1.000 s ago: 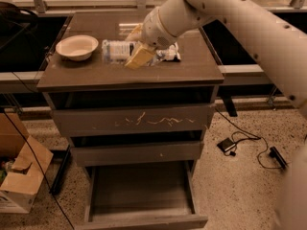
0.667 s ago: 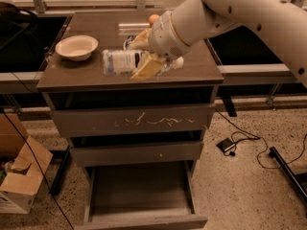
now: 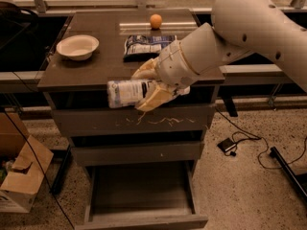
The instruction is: Place blue plastic bottle into bottom drawer
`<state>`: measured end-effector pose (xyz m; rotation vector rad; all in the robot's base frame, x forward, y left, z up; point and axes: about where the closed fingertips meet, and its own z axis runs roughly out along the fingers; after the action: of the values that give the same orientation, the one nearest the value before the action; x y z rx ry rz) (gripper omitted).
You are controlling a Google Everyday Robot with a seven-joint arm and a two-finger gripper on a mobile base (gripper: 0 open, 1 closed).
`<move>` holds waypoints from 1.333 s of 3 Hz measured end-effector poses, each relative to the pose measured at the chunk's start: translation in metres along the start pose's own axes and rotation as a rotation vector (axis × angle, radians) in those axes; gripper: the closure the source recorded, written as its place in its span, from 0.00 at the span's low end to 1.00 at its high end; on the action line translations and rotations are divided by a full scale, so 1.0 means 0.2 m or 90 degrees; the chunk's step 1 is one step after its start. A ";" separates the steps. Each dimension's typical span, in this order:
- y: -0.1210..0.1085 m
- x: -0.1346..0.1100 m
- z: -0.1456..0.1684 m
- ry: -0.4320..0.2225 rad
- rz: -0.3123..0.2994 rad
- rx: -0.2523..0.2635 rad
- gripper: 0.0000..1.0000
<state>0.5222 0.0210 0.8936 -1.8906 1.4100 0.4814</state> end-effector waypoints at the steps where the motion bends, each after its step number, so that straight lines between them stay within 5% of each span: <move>1: 0.00 -0.01 0.01 0.005 -0.009 -0.011 1.00; 2: 0.05 0.07 0.18 0.012 0.000 -0.031 1.00; 4: 0.35 0.43 0.70 -0.069 0.129 -0.076 1.00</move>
Offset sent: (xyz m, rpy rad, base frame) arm -0.0015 0.0310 -0.0935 -0.0631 0.0833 0.0267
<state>0.5025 0.0561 0.7201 -1.7933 1.5375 0.7701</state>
